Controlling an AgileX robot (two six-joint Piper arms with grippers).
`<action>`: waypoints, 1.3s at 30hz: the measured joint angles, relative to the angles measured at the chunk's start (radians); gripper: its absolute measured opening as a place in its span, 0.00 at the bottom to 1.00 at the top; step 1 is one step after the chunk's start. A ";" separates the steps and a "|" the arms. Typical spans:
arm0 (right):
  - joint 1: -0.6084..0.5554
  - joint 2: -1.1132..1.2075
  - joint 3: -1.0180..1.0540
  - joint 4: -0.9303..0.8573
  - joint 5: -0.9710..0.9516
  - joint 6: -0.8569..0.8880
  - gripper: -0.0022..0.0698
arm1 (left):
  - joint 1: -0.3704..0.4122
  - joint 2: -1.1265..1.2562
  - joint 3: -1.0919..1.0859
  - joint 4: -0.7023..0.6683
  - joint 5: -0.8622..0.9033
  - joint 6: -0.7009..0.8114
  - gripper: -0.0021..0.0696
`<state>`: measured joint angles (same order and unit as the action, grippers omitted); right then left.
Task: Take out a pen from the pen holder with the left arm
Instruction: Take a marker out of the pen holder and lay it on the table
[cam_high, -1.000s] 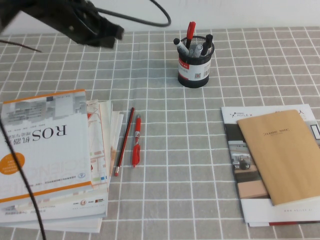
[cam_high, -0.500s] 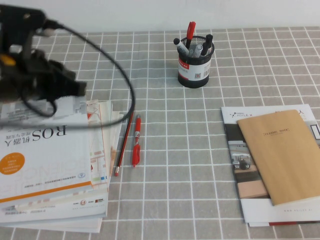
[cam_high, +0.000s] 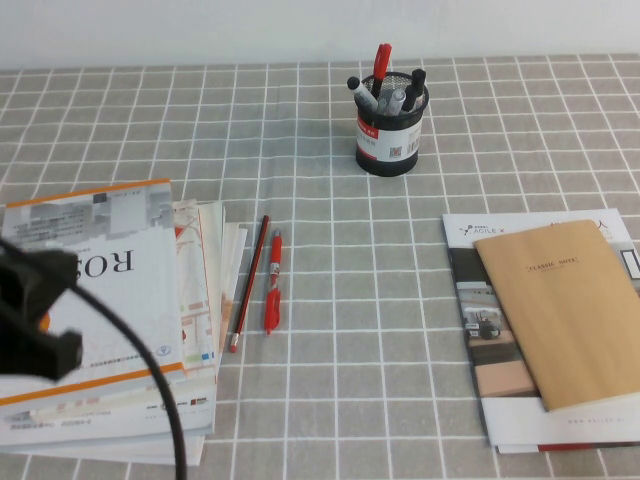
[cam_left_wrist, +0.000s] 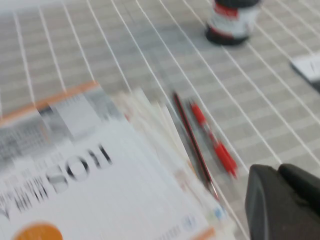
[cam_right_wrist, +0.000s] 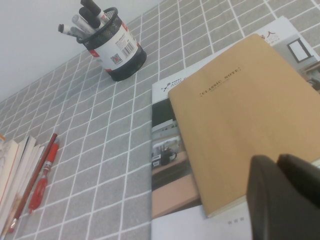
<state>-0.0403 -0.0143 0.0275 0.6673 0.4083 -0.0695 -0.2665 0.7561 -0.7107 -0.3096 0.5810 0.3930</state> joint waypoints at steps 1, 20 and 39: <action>0.000 0.000 0.000 0.000 0.000 0.000 0.01 | 0.000 -0.014 0.004 0.000 0.031 0.000 0.03; 0.000 0.000 0.000 0.002 0.000 0.000 0.01 | 0.000 -0.084 0.087 0.043 0.142 -0.011 0.03; 0.000 0.000 0.000 0.004 0.000 0.000 0.01 | 0.117 -0.763 0.717 0.317 -0.315 -0.266 0.03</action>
<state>-0.0403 -0.0143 0.0275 0.6710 0.4083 -0.0695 -0.1497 -0.0072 0.0062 0.0078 0.2662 0.1266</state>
